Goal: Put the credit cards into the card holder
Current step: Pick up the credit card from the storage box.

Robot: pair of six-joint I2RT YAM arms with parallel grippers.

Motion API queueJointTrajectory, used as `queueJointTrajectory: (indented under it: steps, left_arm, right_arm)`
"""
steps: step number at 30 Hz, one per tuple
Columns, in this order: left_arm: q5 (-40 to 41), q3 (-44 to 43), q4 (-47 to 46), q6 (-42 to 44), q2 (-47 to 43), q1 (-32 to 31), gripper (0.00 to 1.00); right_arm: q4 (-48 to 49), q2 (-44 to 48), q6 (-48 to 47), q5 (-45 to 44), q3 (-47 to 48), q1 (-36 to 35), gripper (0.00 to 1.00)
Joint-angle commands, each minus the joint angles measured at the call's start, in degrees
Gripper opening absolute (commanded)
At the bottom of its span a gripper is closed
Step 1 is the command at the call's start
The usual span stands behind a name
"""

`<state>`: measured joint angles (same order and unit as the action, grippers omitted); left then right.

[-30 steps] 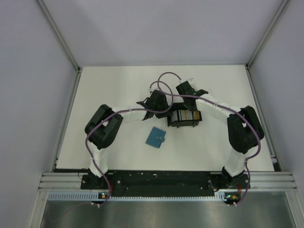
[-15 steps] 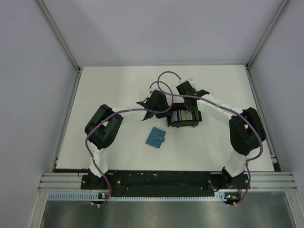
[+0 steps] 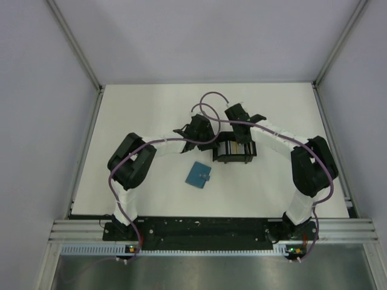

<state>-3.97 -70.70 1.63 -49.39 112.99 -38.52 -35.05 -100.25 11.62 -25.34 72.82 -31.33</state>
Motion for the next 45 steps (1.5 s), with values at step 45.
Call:
queueJointTrajectory:
  steps: [45]
  left_arm:
    - [-6.22,9.69,-5.93,-5.8,-5.23,0.29,0.0]
  right_arm:
    - [-0.72,2.16,-3.88,9.5,3.12,6.19,0.0]
